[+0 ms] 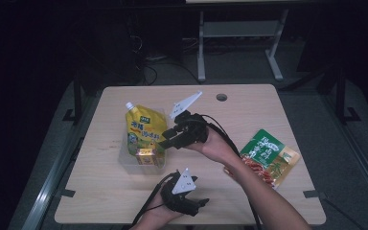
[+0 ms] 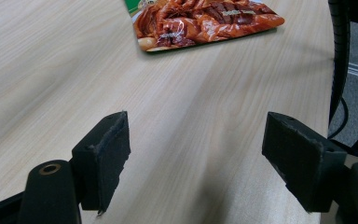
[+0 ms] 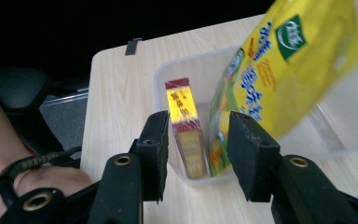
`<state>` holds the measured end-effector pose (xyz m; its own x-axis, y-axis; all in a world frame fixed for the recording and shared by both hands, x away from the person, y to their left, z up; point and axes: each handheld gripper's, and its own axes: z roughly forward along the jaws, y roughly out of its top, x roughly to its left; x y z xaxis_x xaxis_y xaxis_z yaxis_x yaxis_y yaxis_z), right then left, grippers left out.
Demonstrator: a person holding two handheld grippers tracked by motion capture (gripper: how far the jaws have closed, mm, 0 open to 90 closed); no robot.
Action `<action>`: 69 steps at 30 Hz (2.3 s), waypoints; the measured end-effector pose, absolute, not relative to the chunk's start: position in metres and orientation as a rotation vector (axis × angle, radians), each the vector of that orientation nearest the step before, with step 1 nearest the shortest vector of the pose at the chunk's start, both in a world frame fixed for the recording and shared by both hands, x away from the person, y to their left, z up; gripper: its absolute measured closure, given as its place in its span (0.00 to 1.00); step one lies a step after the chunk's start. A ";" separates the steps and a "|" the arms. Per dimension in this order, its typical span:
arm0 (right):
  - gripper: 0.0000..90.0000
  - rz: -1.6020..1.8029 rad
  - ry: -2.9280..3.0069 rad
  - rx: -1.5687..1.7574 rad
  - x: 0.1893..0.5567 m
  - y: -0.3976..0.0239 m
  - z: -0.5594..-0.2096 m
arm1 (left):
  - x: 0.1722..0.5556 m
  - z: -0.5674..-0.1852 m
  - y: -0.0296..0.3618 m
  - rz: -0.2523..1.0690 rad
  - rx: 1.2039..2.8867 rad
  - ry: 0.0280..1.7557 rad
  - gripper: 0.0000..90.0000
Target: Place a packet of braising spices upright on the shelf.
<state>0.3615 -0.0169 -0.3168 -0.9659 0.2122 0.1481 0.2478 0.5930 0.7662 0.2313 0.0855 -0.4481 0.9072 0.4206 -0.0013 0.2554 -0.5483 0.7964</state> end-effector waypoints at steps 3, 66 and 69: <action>0.63 -1.351 -2.772 -0.415 0.361 -0.027 -0.316 | 0.231 -0.448 0.085 0.238 2.177 0.484 0.25; 0.38 -1.359 -2.654 -1.343 0.330 -0.242 -0.359 | 0.263 -0.433 0.039 0.197 2.191 0.458 0.39; 0.38 -1.350 -2.637 -1.391 0.327 -0.253 -0.363 | 0.266 -0.434 0.032 0.203 2.197 0.449 0.42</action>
